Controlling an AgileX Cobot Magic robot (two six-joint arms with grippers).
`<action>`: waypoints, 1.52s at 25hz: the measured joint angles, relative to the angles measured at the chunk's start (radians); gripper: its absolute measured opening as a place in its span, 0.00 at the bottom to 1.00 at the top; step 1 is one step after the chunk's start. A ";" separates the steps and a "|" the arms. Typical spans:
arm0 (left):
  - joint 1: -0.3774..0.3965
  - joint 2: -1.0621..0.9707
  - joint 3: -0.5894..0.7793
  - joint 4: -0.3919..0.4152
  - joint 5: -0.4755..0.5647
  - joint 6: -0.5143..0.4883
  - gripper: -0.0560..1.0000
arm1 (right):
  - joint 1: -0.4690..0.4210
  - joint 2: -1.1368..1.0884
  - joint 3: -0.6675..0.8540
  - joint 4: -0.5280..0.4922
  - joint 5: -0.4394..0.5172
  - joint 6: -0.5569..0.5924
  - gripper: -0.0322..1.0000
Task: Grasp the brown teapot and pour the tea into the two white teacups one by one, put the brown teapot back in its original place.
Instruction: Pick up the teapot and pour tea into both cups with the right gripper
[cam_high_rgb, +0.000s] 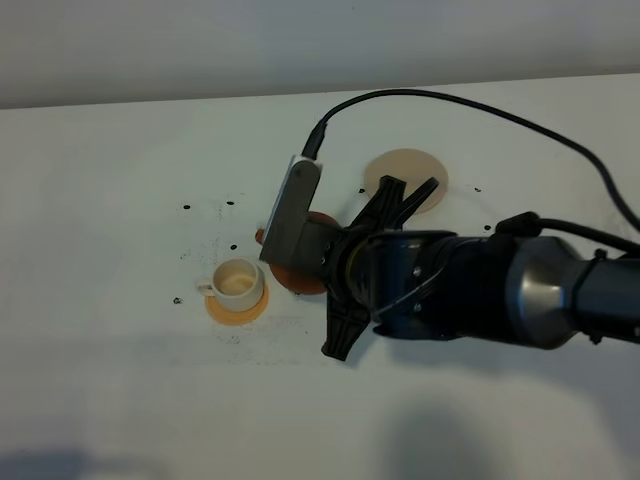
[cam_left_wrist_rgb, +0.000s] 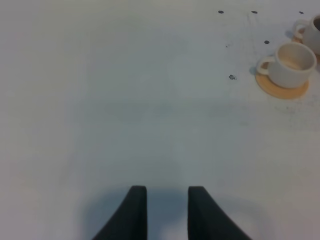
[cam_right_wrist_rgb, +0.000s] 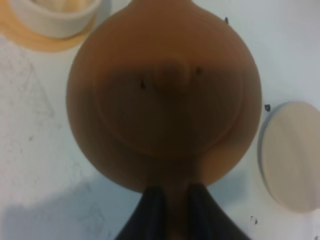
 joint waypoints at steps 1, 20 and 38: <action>0.000 0.000 0.000 0.000 0.000 0.000 0.26 | 0.005 0.005 0.001 -0.011 0.010 0.000 0.12; 0.000 0.000 0.000 0.000 0.000 0.000 0.26 | 0.055 0.030 -0.020 -0.131 0.122 0.002 0.12; 0.000 0.000 0.000 0.000 0.000 0.000 0.26 | 0.101 0.097 -0.089 -0.223 0.205 -0.067 0.12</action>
